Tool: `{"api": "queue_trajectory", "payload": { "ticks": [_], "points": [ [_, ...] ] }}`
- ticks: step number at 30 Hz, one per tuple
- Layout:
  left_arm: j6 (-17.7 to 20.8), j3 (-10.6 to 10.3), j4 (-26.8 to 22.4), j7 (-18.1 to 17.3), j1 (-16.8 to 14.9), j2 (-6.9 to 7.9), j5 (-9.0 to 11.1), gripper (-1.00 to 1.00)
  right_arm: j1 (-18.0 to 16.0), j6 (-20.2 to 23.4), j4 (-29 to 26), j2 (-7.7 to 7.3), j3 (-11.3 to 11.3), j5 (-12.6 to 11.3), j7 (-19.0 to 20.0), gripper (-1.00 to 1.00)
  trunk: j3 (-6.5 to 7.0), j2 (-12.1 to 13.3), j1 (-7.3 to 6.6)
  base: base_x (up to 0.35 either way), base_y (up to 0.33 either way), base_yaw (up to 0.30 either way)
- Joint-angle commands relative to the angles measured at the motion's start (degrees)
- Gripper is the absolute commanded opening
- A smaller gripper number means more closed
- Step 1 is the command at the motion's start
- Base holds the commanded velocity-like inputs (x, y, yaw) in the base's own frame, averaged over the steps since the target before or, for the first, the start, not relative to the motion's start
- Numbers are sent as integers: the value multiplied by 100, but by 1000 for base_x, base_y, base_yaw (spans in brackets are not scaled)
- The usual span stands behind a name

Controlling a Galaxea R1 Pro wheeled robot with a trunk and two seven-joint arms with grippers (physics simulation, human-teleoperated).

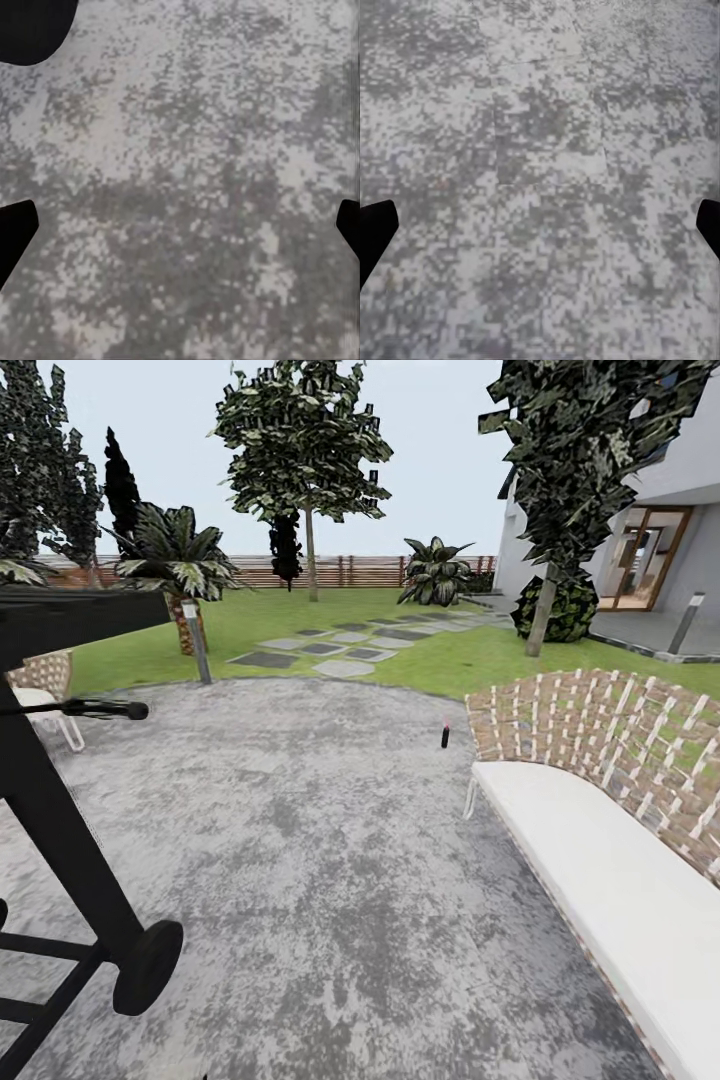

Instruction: In the garden, pick up the pesticide atomizer on the floor and spray pesticide onto both trees until each tree trunk is fully covered.

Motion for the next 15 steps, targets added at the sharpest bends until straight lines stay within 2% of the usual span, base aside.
{"api": "queue_trajectory", "payload": {
  "ticks": [1,6,15],
  "points": [
    [-18,1,4,-4,-3,0,35,100,-3,-16,4,-1,1,7,-1,100,-5,-2,2,339,-93,0],
    [-18,1,4,-4,-3,0,37,100,-3,-17,4,-1,1,7,-1,100,-5,-2,2,339,-89,0],
    [-18,1,4,-4,-3,0,37,100,-3,-18,7,-1,1,7,-1,100,-5,-2,2,339,-9,0]
  ]
}}
